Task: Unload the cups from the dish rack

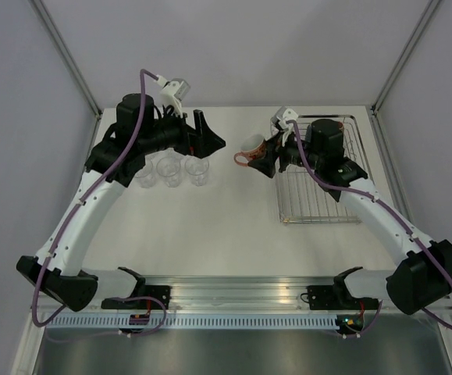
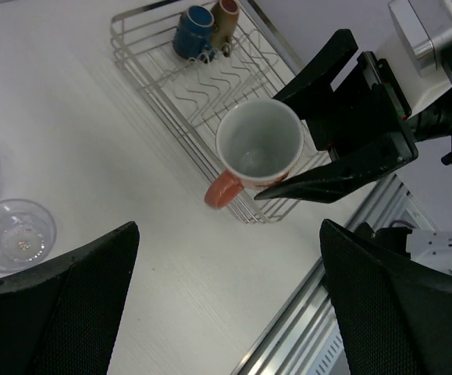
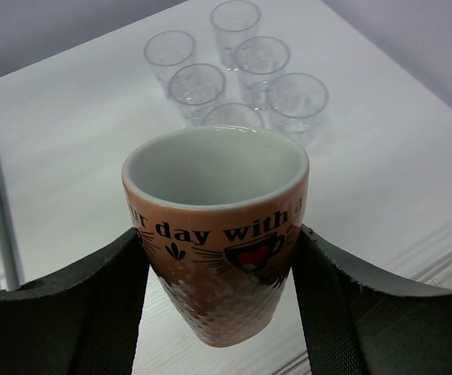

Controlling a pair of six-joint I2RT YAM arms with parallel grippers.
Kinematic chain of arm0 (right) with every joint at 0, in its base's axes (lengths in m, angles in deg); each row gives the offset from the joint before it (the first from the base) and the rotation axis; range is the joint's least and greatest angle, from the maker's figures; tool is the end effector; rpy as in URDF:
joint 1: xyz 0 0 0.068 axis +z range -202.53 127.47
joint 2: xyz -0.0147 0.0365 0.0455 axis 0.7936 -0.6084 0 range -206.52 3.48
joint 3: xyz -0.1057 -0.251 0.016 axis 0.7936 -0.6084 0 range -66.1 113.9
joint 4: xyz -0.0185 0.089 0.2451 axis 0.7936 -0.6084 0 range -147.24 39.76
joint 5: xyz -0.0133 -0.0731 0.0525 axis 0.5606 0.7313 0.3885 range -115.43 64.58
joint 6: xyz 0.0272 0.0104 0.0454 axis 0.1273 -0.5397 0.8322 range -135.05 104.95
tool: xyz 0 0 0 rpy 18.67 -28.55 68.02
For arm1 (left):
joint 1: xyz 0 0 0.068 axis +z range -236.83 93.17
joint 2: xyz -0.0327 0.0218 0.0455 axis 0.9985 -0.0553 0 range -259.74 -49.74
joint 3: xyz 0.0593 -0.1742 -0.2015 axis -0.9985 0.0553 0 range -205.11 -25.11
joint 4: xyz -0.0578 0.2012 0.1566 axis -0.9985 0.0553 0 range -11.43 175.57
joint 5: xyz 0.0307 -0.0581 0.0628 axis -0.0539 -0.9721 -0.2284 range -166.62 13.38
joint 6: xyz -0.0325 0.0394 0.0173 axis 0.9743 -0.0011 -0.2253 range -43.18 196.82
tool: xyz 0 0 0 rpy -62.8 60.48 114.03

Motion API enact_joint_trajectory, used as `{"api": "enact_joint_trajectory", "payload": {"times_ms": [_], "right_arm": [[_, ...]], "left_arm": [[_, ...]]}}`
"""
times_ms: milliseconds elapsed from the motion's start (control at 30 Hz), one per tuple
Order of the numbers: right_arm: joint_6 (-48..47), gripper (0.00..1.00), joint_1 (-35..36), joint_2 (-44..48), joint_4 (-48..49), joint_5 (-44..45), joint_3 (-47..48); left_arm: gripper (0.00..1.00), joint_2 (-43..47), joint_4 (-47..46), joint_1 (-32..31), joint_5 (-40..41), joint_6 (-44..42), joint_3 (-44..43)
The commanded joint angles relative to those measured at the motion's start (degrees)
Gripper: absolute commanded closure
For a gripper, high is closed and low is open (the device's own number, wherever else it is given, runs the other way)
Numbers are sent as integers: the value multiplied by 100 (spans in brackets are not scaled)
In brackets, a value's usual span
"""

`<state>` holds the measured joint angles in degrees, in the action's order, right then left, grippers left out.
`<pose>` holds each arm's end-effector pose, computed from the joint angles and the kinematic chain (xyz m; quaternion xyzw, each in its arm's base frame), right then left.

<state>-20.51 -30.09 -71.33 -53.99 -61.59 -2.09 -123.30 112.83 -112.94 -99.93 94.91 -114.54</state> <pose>0.2713 0.1348 0.3555 -0.3655 0.6840 0.3287 0.5390 0.2324 -0.1296 0.4578 0.1735 0.7841 -0.3673 0.4692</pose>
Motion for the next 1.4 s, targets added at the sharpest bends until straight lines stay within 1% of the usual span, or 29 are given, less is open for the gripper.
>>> {"api": "enact_joint_trajectory", "payload": {"times_ms": [0, 33, 67, 133, 233, 333, 467, 600, 700, 767, 800, 867, 900, 967, 1000, 1167, 1200, 1233, 1267, 1300, 1367], "right_arm": [[-386, 97, 225, 457, 164, -760, -125], [-439, 96, 278, 493, 112, -804, -143], [-465, 96, 331, 572, 68, -822, -178], [-544, 96, 472, 651, 6, -1005, -213], [-518, 96, 577, 757, 102, -1304, -292], [-457, 96, 692, 853, 234, -1489, -380], [-430, 96, 824, 950, 296, -1683, -380], [-404, 95, 973, 1021, 296, -1771, -354], [-404, 94, 1069, 1029, 252, -1789, -319], [-404, 94, 1114, 1012, 208, -1789, -284], [-386, 94, 1131, 994, 190, -1763, -266], [-378, 94, 1158, 968, 173, -1780, -266], [-360, 94, 1166, 968, 164, -1780, -249], [-342, 94, 1167, 968, 173, -1772, -266], [-342, 94, 1167, 977, 164, -1737, -266], [-325, 94, 1167, 977, 155, -1728, -249], [-325, 94, 1167, 968, 146, -1728, -248], [-316, 94, 1167, 968, 146, -1710, -248], [-307, 94, 1167, 968, 164, -1710, -257], [-290, 94, 1175, 968, 181, -1719, -249], [-246, 94, 1175, 950, 225, -1728, -248]], "left_arm": [[1, -228, 81, 0, -1034, -394, -242], [1, -264, 72, 0, -1227, -411, -216], [1, -360, 81, 0, -1733, -437, -189], [2, -413, 46, -17, -2211, -517, -93], [2, -422, -16, -61, -2415, -543, 21], [3, -440, -60, -113, -2827, -578, 66], [5, -466, -60, -202, -2846, -587, 145], [11, -484, -60, -254, -2820, -552, 276], [14, -536, -60, -325, -2653, -534, 321], [20, -598, -60, -369, -2652, -534, 321], [28, -607, -51, -395, -2661, -543, 312], [34, -616, -60, -491, -2653, -578, 312], [42, -616, -60, -518, -2652, -604, 321], [48, -625, -60, -579, -2635, -631, 329], [54, -625, -51, -597, -2626, -640, 347], [74, -598, -60, -623, -2626, -666, 435], [82, -581, -60, -624, -2617, -675, 452], [85, -589, -60, -624, -2626, -675, 461], [90, -581, -60, -632, -2626, -675, 470], [98, -581, -51, -632, -2626, -675, 470], [98, -572, -60, -641, -2643, -684, 479]]}}
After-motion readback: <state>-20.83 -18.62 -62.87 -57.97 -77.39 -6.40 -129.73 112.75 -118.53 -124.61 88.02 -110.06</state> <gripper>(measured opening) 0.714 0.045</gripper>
